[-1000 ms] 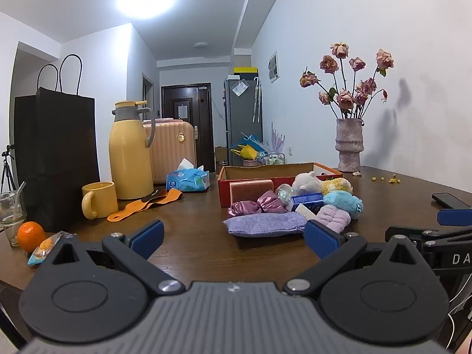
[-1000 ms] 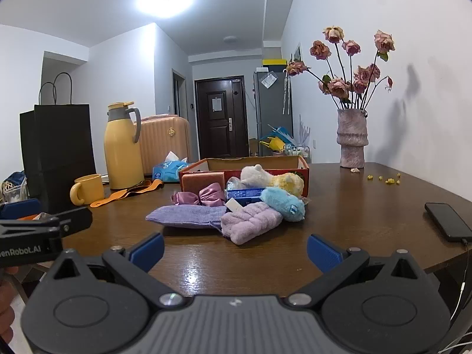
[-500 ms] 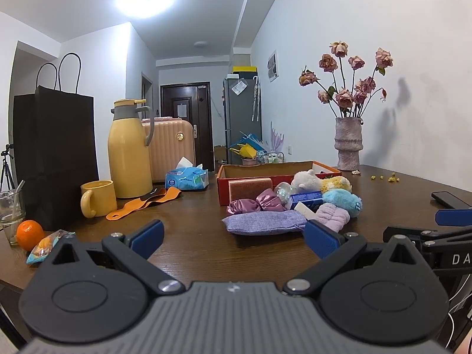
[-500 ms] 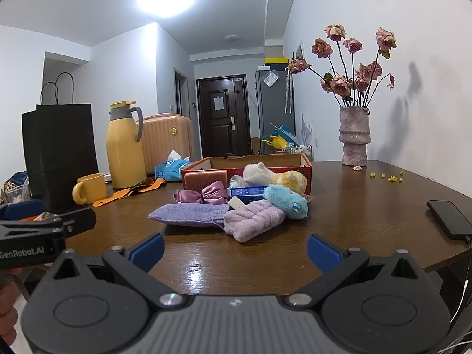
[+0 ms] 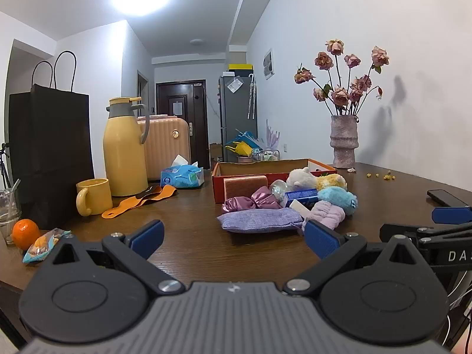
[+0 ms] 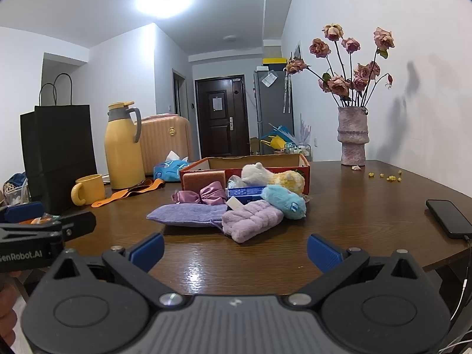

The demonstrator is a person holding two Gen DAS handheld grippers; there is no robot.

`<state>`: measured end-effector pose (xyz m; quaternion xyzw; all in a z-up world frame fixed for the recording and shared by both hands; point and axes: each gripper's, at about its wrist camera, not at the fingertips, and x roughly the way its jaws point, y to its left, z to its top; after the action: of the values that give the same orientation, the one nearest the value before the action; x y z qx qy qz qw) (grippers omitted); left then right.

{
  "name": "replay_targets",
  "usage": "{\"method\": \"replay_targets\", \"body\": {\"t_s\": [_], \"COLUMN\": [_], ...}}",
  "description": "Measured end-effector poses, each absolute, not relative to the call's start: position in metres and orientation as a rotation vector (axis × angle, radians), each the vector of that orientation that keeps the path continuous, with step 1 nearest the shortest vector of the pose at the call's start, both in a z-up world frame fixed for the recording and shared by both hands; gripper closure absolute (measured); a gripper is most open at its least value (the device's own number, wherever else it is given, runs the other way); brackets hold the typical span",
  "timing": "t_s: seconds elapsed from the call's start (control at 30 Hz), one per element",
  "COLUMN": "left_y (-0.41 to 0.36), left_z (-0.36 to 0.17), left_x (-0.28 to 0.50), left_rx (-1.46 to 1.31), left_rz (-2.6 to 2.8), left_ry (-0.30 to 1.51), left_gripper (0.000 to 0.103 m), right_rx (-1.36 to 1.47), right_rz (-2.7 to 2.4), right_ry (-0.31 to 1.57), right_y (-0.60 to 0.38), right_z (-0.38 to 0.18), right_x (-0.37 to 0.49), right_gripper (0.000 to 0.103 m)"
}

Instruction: Organize soft objects

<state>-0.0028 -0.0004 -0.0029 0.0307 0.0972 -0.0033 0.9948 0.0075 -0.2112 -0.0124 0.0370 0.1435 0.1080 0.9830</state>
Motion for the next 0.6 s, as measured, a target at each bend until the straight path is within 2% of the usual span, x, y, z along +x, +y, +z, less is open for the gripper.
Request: {"method": "replay_targets", "body": {"t_s": [0.6], "left_y": [-0.0012], "left_z": [-0.0026], "left_x": [-0.0036], "left_rx": [0.067], "left_rz": [-0.009], "left_ry": [0.196], "left_gripper": [0.0], "right_rx": [0.076], "right_rz": [0.208], "right_ry": [0.294], "right_y": [-0.2123], "right_z": [-0.0139], "right_x": [0.0099], "right_gripper": [0.0]}}
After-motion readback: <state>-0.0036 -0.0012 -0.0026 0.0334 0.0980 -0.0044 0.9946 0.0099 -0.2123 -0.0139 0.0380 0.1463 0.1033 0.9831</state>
